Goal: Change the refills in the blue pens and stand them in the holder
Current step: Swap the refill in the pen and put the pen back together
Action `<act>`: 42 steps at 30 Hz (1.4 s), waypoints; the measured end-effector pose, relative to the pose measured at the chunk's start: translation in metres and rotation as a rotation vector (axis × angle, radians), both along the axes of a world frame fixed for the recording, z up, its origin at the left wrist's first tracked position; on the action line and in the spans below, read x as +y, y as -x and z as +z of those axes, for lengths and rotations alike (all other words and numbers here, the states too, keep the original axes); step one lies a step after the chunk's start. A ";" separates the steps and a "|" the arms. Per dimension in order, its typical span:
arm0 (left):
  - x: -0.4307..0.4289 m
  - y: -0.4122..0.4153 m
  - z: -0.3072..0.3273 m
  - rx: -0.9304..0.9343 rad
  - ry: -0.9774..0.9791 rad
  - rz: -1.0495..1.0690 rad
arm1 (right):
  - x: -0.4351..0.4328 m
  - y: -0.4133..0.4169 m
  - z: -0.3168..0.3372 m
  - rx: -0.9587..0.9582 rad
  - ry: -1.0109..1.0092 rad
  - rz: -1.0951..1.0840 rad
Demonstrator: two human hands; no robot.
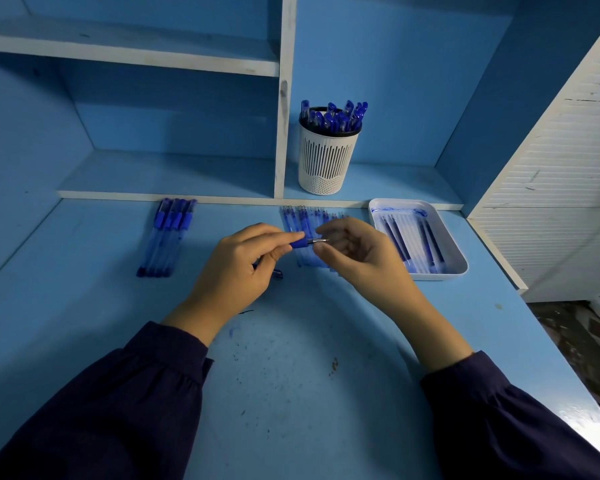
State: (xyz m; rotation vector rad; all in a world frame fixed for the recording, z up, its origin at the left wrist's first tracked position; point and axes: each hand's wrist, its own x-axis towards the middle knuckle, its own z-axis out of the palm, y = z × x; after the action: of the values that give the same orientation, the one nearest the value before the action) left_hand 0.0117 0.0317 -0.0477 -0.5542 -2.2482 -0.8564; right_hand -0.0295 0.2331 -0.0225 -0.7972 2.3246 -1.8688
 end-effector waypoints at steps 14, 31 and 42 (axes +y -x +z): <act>0.001 0.000 -0.001 0.017 -0.036 -0.016 | -0.002 0.000 -0.004 0.095 -0.049 -0.055; -0.012 -0.010 0.003 0.043 -0.113 0.111 | -0.025 -0.015 -0.015 -0.007 -0.176 -0.094; -0.027 -0.016 -0.003 0.001 -0.117 0.178 | -0.043 -0.018 -0.023 0.432 -0.426 0.028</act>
State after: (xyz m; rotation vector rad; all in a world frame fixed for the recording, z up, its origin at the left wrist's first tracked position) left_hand 0.0273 0.0047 -0.0507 -0.2955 -2.1921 -0.8882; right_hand -0.0118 0.1897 -0.0459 -1.2515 2.7905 -1.2003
